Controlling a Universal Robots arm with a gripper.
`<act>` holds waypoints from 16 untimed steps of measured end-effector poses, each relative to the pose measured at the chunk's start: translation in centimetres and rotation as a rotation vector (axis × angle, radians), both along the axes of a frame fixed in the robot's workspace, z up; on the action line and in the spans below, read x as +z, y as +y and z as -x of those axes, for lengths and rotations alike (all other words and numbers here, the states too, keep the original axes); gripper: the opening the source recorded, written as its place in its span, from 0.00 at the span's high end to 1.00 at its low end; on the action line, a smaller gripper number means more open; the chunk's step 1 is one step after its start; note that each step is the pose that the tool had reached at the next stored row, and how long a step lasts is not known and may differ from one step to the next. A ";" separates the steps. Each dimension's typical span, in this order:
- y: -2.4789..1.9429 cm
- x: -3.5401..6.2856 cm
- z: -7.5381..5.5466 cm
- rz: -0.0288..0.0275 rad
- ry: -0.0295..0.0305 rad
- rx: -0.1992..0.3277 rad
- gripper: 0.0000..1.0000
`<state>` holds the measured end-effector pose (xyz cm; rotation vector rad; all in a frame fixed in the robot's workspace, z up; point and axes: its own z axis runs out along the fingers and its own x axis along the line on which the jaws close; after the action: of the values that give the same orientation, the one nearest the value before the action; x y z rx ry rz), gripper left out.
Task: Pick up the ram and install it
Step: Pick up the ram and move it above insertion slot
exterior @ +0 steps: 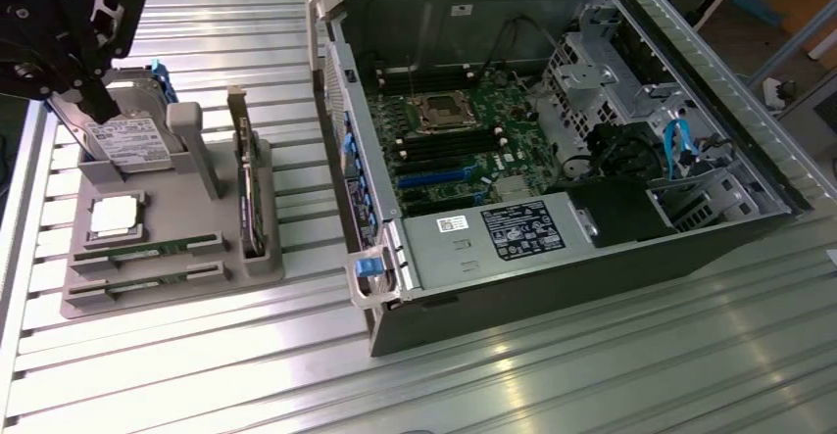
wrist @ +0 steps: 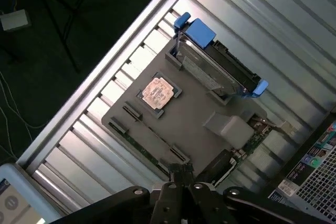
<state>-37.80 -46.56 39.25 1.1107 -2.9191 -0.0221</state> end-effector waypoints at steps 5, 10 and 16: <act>0.00 -0.01 0.0 0.0010 0.0000 0.088 0.89; 0.00 -0.02 0.0 0.0019 0.0000 0.156 0.89; 0.00 -0.03 0.0 0.0030 -0.0001 0.272 0.89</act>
<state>-37.80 -46.56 39.21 1.4944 -2.7395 -0.0136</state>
